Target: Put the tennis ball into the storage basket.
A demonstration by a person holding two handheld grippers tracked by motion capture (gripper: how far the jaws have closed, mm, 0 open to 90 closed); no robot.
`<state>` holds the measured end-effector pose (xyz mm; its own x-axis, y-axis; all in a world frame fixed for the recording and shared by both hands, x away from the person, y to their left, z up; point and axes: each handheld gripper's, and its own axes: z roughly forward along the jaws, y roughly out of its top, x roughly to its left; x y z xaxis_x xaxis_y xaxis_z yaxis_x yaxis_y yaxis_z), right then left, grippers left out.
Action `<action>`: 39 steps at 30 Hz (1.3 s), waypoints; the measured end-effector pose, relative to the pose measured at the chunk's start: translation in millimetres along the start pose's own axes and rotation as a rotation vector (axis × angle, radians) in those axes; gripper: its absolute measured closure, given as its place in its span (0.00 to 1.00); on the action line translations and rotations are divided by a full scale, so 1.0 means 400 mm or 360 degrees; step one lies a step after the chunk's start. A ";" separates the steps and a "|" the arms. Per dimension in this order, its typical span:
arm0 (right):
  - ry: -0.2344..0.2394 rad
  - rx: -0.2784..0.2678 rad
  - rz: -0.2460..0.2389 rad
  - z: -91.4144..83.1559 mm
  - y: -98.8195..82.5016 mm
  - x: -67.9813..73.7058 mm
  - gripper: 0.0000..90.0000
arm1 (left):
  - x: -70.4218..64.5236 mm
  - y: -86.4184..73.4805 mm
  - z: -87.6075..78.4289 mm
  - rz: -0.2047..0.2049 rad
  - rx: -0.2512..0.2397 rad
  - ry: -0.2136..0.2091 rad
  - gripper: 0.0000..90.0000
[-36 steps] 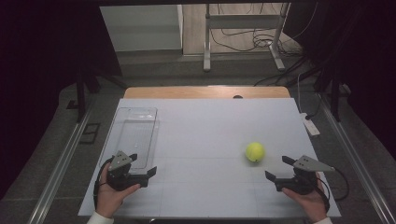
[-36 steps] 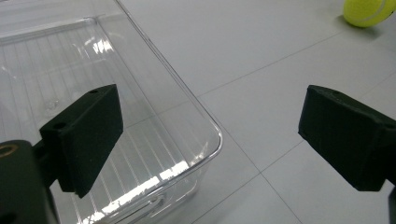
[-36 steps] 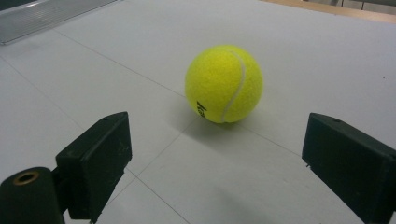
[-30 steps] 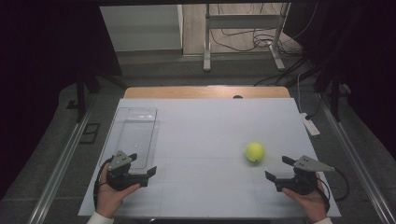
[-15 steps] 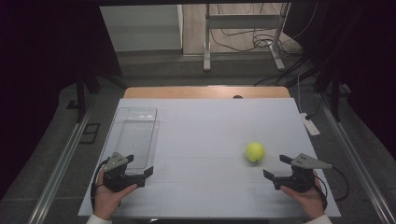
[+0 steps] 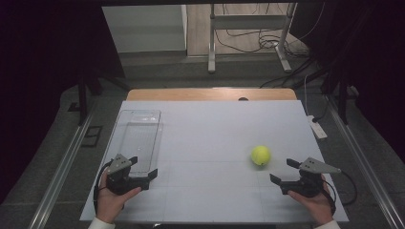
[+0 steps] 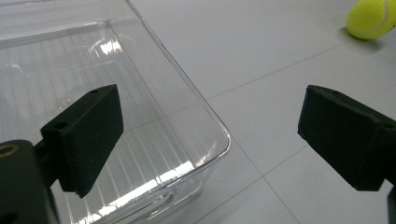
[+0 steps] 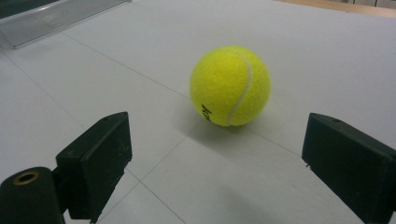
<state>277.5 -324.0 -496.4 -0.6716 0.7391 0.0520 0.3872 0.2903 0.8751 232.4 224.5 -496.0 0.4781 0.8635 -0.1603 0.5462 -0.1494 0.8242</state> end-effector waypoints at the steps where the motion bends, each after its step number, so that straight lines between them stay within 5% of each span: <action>1: 0.0001 -0.0009 0.0012 -0.001 0.000 -0.003 0.10 | 0.000 0.000 -0.001 -0.0001 -0.0001 0.0002 0.09; 26: 0.0016 0.0009 -0.0002 0.006 0.001 0.005 0.10 | -0.008 0.014 -0.006 0.0033 0.0009 0.0006 0.10; 39: 0.0022 0.0001 0.0006 0.004 0.003 0.003 0.10 | -0.021 0.032 0.004 0.0049 0.0034 -0.0049 0.09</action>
<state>278.2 -321.6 -496.3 -0.6791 0.7315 0.0617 0.3900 0.2882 0.8745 236.6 214.6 -485.0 0.5154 0.8434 -0.1520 0.5456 -0.1862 0.8171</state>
